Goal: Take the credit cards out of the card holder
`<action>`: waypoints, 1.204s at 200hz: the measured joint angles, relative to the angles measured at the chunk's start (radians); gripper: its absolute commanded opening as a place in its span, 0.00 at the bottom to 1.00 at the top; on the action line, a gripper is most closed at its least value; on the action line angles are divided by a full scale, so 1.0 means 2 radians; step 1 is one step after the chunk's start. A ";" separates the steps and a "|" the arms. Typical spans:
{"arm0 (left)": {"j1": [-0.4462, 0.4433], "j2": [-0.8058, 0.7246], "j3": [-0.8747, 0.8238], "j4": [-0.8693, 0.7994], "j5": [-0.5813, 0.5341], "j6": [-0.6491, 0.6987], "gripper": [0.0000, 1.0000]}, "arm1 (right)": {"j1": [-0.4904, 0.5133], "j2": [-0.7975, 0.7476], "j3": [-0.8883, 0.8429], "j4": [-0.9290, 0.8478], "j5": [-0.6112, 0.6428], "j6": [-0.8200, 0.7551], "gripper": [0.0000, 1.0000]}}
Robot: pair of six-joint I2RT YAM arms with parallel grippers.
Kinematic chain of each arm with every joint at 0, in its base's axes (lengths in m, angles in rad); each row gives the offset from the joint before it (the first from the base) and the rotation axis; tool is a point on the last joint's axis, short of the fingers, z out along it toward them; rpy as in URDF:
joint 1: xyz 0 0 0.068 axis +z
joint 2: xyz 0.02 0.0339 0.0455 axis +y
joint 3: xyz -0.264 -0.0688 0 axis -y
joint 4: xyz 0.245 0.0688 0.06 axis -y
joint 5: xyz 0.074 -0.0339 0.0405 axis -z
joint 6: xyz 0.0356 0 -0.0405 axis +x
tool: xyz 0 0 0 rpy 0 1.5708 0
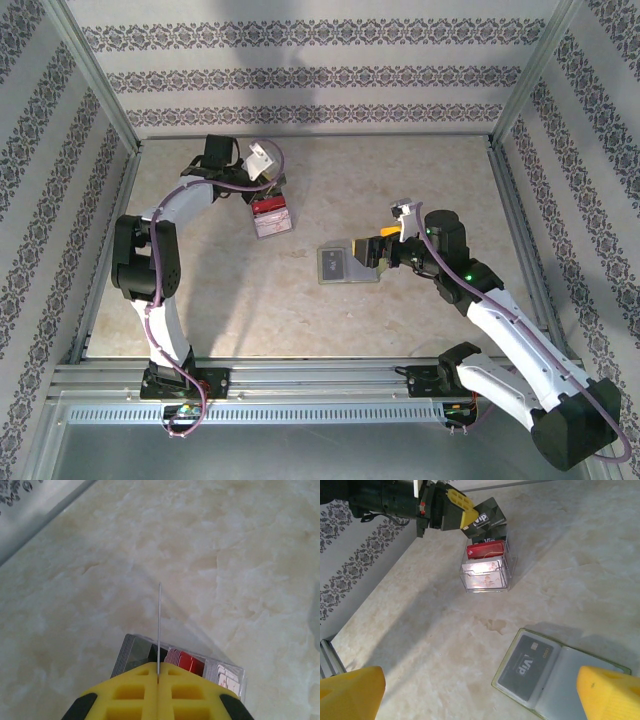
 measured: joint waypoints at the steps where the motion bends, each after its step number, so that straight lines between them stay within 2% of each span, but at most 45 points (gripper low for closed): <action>1: 0.000 0.000 0.000 0.000 0.000 0.000 0.00 | 0.000 0.000 0.000 0.000 0.000 0.000 0.98; 58: 0.017 0.004 -0.026 0.015 0.014 0.014 0.00 | 0.000 0.001 0.000 0.004 0.000 0.007 0.98; 168: 0.036 0.018 -0.023 0.010 0.062 0.102 0.00 | 0.000 0.004 0.000 0.007 -0.006 0.013 0.98; 241: 0.038 0.040 -0.004 -0.011 0.053 0.135 0.00 | 0.000 0.004 0.000 0.007 -0.008 0.013 0.98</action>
